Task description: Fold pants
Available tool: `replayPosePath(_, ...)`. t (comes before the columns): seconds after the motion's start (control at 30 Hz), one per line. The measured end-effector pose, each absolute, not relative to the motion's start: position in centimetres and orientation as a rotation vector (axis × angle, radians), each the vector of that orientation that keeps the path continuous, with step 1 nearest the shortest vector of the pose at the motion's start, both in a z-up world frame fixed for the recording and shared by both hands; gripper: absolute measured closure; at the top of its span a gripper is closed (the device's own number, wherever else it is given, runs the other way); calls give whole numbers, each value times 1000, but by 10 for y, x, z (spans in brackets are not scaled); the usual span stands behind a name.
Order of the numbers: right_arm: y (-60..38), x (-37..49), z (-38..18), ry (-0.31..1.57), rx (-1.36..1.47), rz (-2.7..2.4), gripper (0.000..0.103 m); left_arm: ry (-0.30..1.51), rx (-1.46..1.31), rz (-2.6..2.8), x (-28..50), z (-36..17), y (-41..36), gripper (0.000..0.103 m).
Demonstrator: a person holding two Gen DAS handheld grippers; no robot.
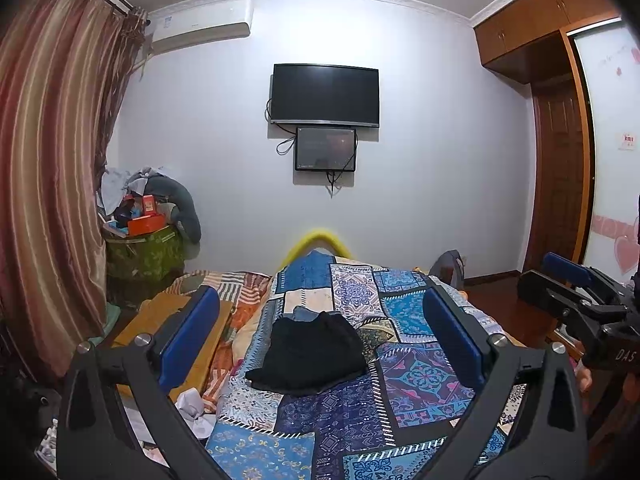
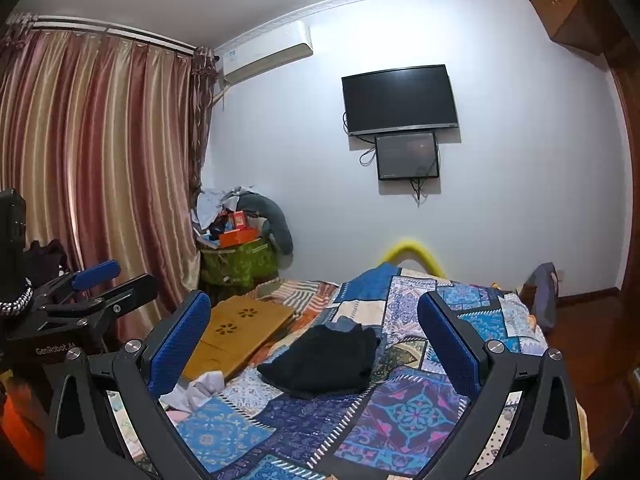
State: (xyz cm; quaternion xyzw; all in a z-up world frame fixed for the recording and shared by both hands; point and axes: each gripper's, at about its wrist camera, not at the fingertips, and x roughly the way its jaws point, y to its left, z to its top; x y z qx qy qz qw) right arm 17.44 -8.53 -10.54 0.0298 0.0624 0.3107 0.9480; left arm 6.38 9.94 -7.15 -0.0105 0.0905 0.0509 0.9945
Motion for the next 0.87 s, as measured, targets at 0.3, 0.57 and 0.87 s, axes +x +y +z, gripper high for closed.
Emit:
replayPosePath(0.3, -83, 174, -105, 126, 61, 638, 0, 196, -19, 74, 66, -74, 101, 0)
replayPosePath(0.57, -83, 174, -105, 126, 61, 638, 0, 198, -19, 70, 66, -74, 103, 0)
replayPosePath(0.87, -82, 175, -104, 133, 60, 644, 0, 202, -15, 64, 66, -74, 104, 0)
